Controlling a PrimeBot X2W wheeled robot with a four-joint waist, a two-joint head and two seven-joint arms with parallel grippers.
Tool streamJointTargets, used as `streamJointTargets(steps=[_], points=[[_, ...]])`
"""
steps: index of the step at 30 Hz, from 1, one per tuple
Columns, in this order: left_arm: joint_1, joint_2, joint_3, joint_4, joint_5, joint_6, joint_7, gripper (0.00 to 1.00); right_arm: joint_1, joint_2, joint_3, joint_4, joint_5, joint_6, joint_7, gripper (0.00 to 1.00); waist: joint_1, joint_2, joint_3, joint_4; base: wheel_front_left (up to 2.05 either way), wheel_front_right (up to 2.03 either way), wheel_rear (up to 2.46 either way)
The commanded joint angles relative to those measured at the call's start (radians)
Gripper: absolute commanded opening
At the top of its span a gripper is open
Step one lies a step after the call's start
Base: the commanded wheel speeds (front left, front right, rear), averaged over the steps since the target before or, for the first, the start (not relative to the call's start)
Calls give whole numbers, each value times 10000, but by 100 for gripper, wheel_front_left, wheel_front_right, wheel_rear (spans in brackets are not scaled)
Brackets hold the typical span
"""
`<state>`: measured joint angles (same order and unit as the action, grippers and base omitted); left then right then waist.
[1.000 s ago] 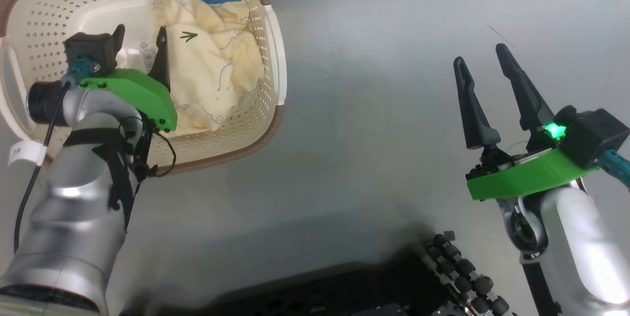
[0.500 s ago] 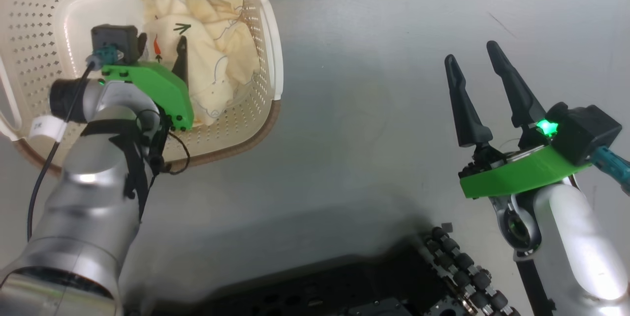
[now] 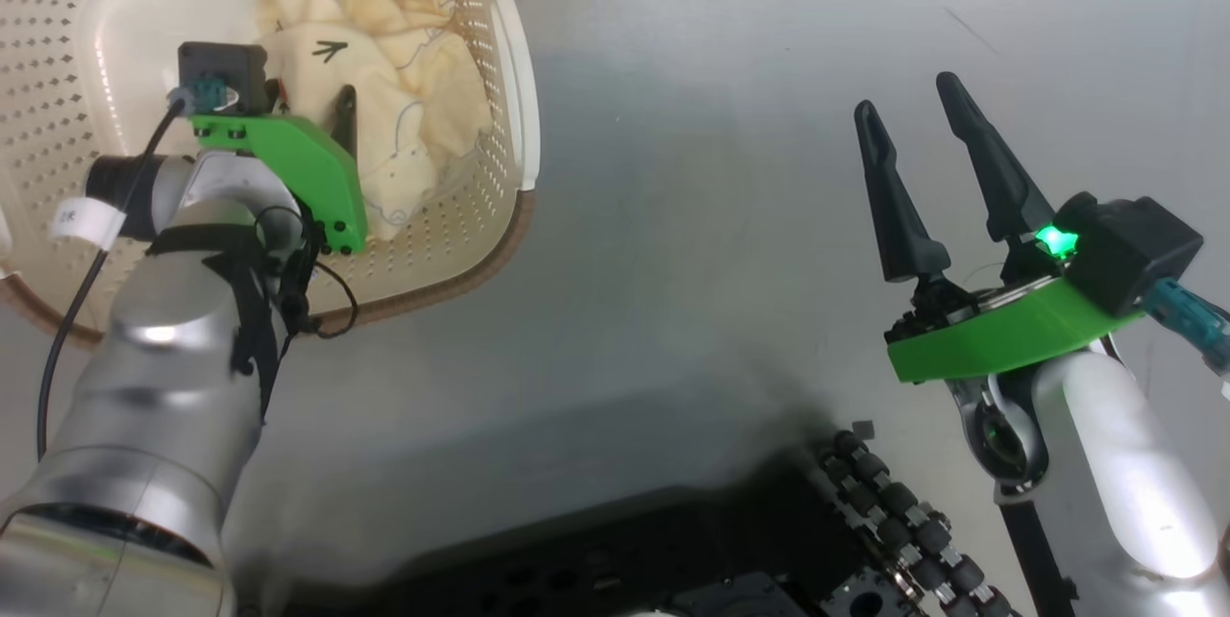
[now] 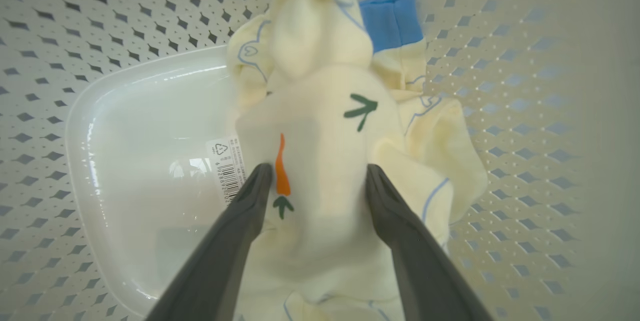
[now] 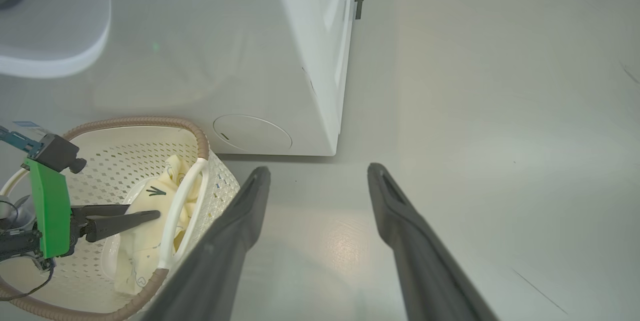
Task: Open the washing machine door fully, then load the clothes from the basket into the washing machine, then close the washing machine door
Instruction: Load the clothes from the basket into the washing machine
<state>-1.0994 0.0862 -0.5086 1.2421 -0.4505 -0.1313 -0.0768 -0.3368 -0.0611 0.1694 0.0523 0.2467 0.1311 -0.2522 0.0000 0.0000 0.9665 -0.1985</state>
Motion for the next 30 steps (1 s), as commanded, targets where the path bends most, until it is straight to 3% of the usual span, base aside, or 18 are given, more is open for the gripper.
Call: streamJointTargets(steps=[1, 10, 11, 13, 30], points=[[18, 325, 125, 21, -139, 8, 32, 100, 212, 21, 223, -283, 109, -4, -95, 100, 0, 0, 134, -88, 0, 0, 0], [-232, 456, 116, 240, -229, 110, 55, 100, 255, 40, 234, -330, 118, -4, -95, 100, 0, 0, 328, -247, 0, 0, 0], [-241, 466, 99, 258, -228, 112, 55, 95, 262, 41, 216, -330, 116, -4, -95, 100, 0, 0, 329, -241, 0, 0, 0], [-227, 451, 92, 283, -265, 106, -4, 0, 272, 42, 146, -326, 99, -4, -95, 100, 0, 0, 286, -190, 0, 0, 0], [789, 455, -445, -773, -311, 9, -1817, 0, 269, -256, -217, -264, -14, -4, -95, 100, 0, 0, -1441, 585, 0, 0, 0]])
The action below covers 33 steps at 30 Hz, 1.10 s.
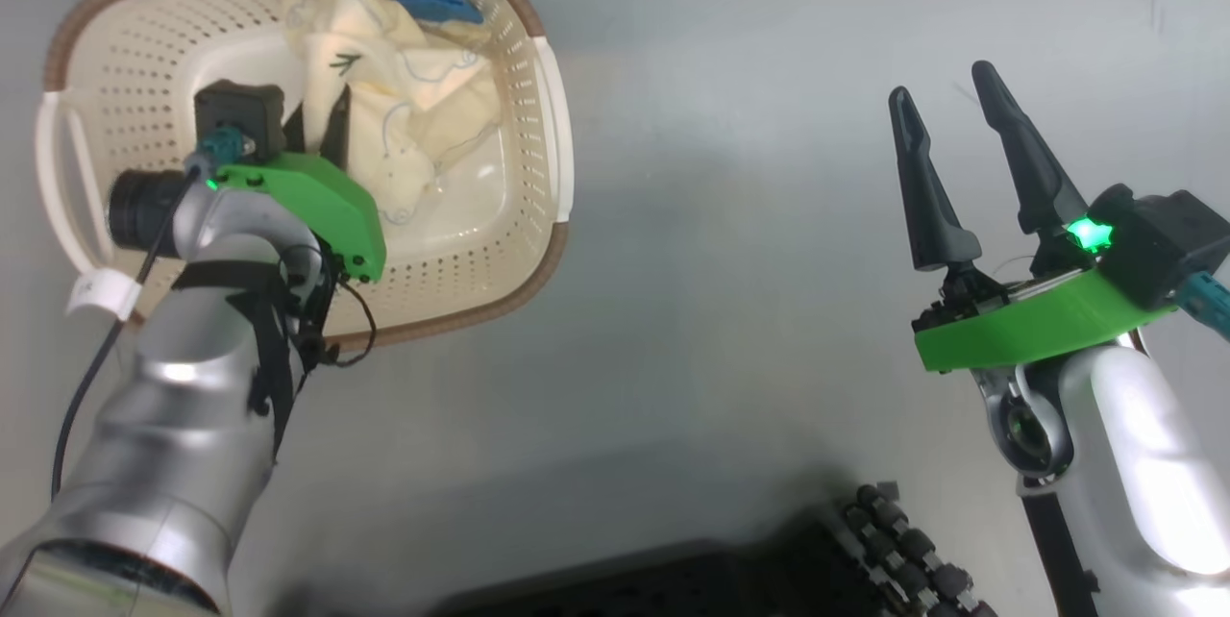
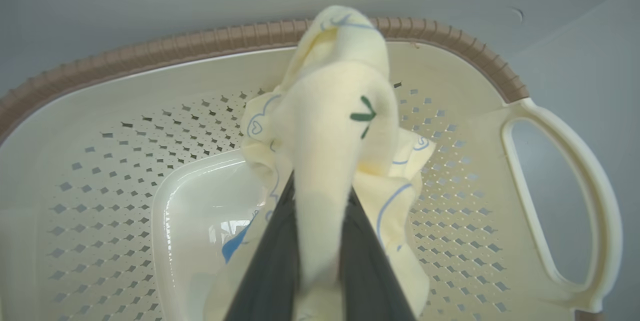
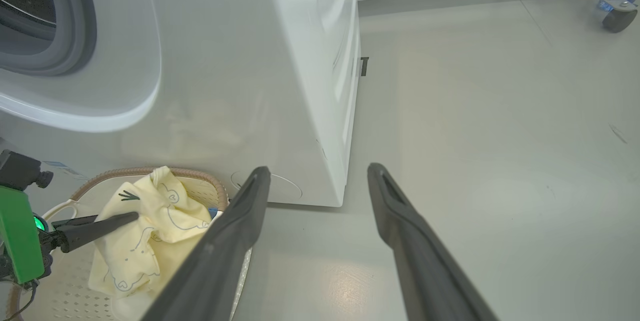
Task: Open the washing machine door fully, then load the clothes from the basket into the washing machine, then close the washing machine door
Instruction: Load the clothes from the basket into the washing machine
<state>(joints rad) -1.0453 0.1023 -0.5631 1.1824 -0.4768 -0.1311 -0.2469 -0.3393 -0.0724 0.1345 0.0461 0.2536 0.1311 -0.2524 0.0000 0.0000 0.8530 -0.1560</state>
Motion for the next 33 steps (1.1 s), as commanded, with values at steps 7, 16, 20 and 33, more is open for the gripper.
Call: streamJointTargets(steps=[7, 16, 20, 33], points=[[1252, 626, 461, -2048, 175, 126, -145, 0, 465, -337, 181, -29, -67, -4, -94, 100, 0, 0, -1225, 487, 0, 0, 0], [2892, 820, 1542, -4124, 345, 450, -147, 0, 714, -511, 233, 196, -6, -4, -94, 100, 0, 0, -2333, 800, 0, 0, 0], [3705, 829, 2250, -5315, 508, 618, -148, 0, 886, -592, 266, 330, 52, -4, -94, 100, 0, 0, -2979, 968, 0, 0, 0], [5380, 952, 3648, -7792, 1178, 918, -148, 0, 1388, -574, 424, 654, 170, -4, -94, 100, 0, 0, -4501, 1167, 0, 0, 0]])
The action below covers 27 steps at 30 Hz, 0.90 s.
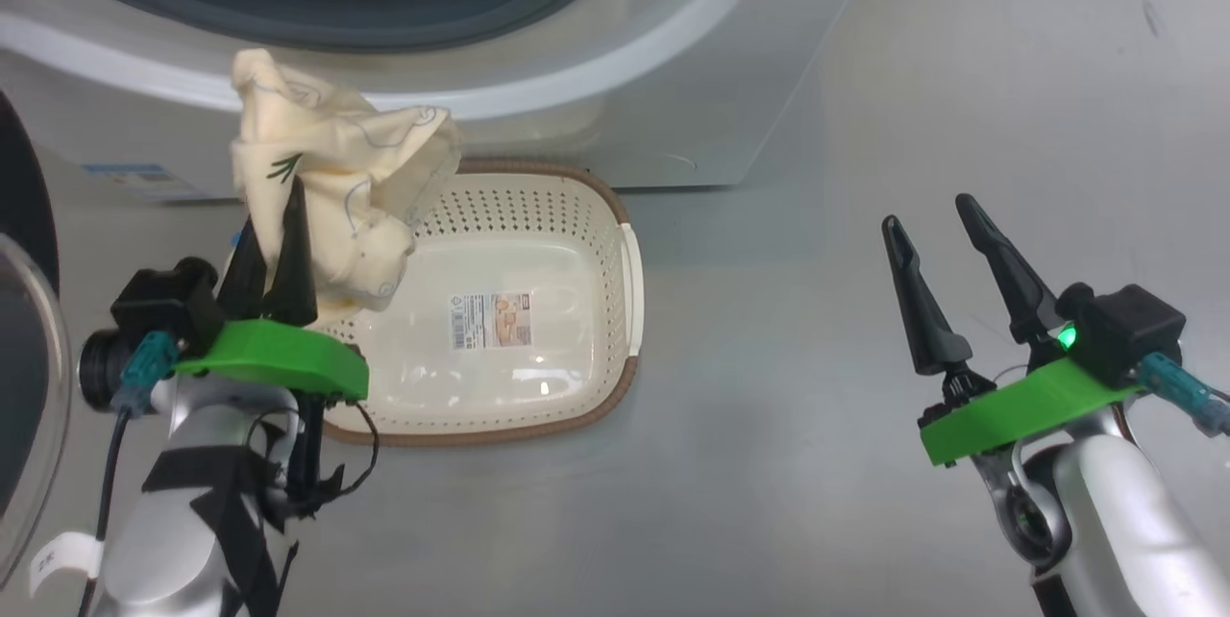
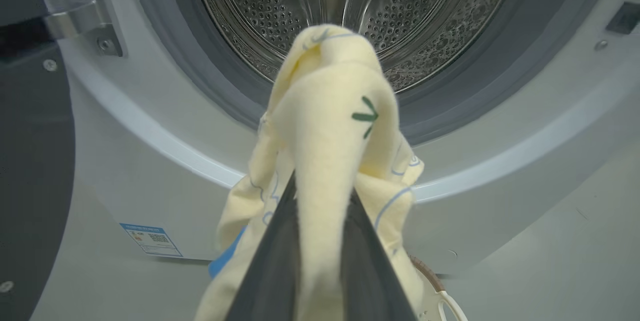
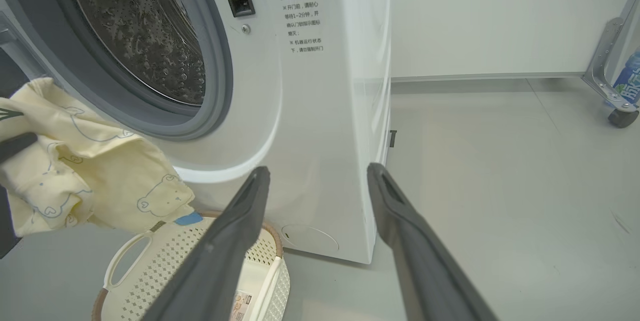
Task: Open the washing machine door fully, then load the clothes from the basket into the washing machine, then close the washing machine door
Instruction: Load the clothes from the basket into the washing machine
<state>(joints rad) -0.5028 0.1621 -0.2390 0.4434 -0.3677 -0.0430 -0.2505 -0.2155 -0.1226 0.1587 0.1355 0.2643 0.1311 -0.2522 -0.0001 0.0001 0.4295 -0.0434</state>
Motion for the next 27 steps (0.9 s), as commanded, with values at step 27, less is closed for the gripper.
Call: streamJointTargets(steps=[27], points=[[3031, 774, 1621, -3837, 886, 1041, -112, 0, 1203, -96, 191, -320, -44, -4, -95, 100, 1, -1, -2249, 9, 0, 0, 0]])
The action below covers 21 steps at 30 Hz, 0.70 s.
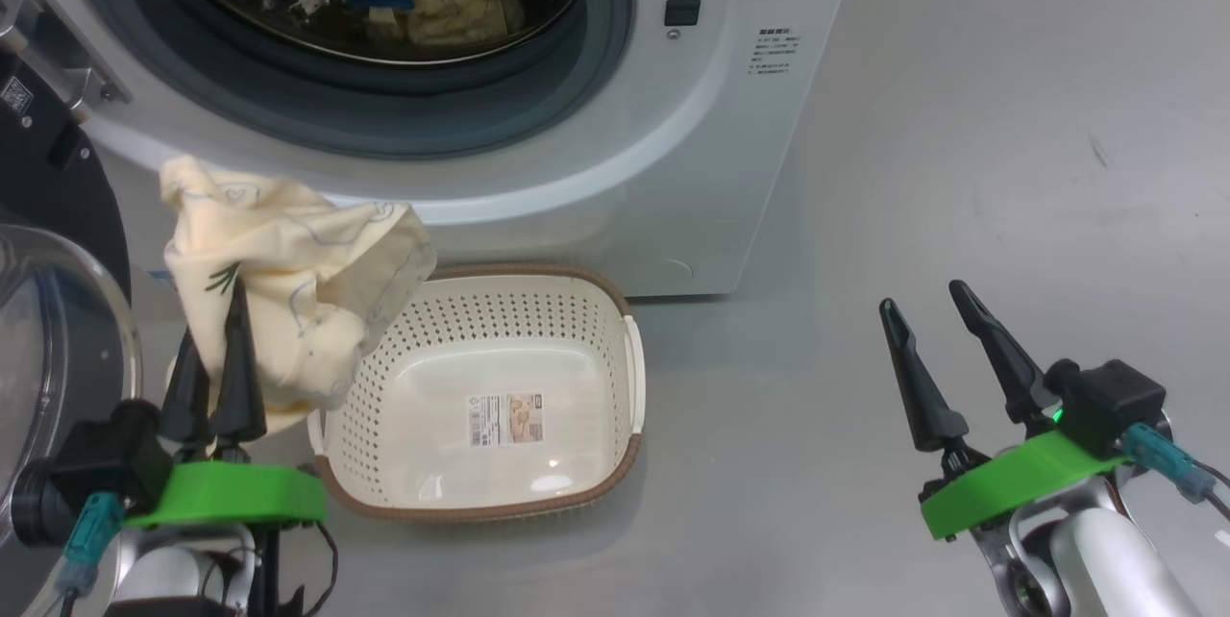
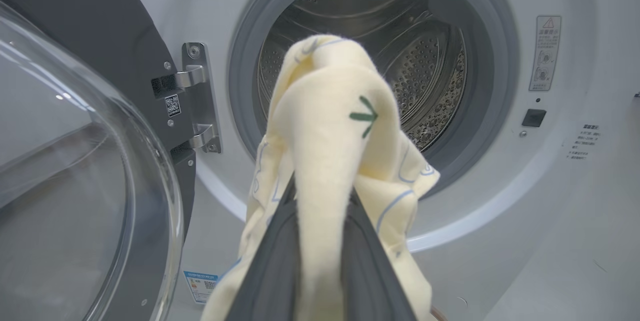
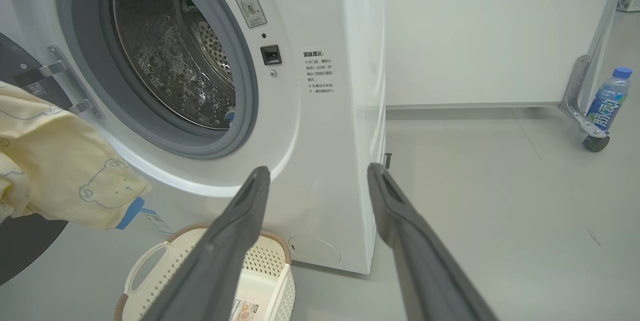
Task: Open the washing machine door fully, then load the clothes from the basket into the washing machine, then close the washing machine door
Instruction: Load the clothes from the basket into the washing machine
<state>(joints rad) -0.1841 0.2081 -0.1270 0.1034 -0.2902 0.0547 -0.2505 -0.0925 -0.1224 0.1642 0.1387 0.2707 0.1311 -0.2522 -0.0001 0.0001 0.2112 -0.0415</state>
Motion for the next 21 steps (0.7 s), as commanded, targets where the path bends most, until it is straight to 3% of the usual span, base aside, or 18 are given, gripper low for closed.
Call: streamJointTargets(steps=[1, 21], points=[[-30, 320, 516, -498, 118, 106, -112, 0, -2, -96, 133, -368, -116, -4, -95, 100, 1, -1, -122, -23, 0, 0, 0], [1499, 392, 699, -1194, 7, 600, -32, 0, 336, -131, 19, -510, -285, -4, -95, 100, 1, -1, -784, -218, 0, 0, 0]])
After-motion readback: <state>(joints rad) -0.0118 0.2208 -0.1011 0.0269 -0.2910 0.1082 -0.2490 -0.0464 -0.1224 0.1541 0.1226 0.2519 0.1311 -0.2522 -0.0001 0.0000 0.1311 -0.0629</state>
